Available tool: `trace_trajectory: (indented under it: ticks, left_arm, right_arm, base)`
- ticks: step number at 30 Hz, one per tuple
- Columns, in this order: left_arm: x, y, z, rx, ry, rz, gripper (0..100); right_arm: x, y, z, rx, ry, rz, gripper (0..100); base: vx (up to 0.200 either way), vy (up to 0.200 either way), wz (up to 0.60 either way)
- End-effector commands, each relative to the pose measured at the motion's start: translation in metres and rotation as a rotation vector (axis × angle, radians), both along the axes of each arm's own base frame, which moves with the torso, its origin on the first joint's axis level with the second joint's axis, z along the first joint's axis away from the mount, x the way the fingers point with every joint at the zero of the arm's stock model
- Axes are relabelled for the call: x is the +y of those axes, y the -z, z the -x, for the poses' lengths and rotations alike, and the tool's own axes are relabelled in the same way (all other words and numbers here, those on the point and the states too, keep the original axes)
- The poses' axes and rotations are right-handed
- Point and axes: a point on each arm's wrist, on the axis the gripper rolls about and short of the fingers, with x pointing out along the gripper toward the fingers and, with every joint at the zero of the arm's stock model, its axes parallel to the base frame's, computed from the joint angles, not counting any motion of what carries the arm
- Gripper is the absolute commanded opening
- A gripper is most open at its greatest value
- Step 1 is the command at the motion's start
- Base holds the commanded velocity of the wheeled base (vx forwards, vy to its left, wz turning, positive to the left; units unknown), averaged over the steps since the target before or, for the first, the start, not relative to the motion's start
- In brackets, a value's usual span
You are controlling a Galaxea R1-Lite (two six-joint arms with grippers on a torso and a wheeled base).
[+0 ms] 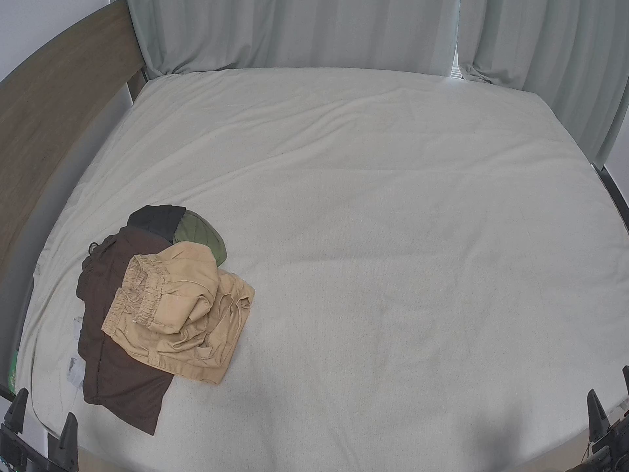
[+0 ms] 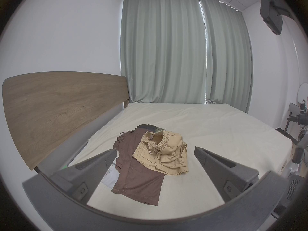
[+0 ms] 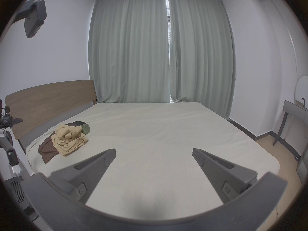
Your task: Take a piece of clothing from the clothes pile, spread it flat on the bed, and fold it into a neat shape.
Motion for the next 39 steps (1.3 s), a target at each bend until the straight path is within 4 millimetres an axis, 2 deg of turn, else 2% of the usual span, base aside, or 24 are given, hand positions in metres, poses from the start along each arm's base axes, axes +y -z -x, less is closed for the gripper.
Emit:
trace_trajectory:
  ticks: [1, 5, 9, 14, 21, 26, 29, 39]
  left_arm:
    - [0.000, 0.004, 0.000, -0.003, 0.000, 0.000, 100]
    - [0.000, 0.001, 0.000, -0.036, -0.001, 0.000, 100]
    - [0.000, -0.016, 0.003, -0.149, -0.001, -0.001, 100]
    - [0.000, -0.011, 0.002, -0.111, 0.008, -0.003, 100]
    - [-0.001, -0.031, 0.003, -0.128, 0.054, 0.000, 100]
    - [-0.002, -0.034, -0.001, -0.095, 0.105, 0.015, 100]
    - [-0.002, -0.037, -0.004, -0.074, 0.150, 0.046, 100]
    - [-0.003, -0.064, -0.013, -0.017, 0.268, 0.193, 100]
  right_arm:
    - [0.000, 0.005, 0.000, 0.002, -0.001, 0.000, 100]
    - [0.000, 0.005, 0.000, 0.002, -0.001, 0.000, 100]
    - [0.000, 0.005, 0.000, 0.002, -0.001, 0.000, 100]
    - [0.000, 0.005, 0.000, 0.002, -0.001, 0.000, 100]
    - [0.000, 0.005, 0.000, 0.002, -0.003, -0.002, 100]
    - [0.000, 0.005, 0.000, 0.002, -0.003, -0.002, 100]
    - [0.000, 0.005, 0.000, 0.002, -0.003, -0.002, 100]
    - [0.000, 0.005, 0.000, 0.002, -0.003, 0.001, 100]
  base:
    - [0.000, 0.000, 0.00]
    - [0.000, 0.000, 0.00]
    - [0.000, 0.000, 0.00]
    - [0.000, 0.000, 0.00]
    - [0.000, 0.000, 0.00]
    - [0.000, 0.000, 0.00]
    - [0.000, 0.000, 0.00]
    - [0.000, 0.000, 0.00]
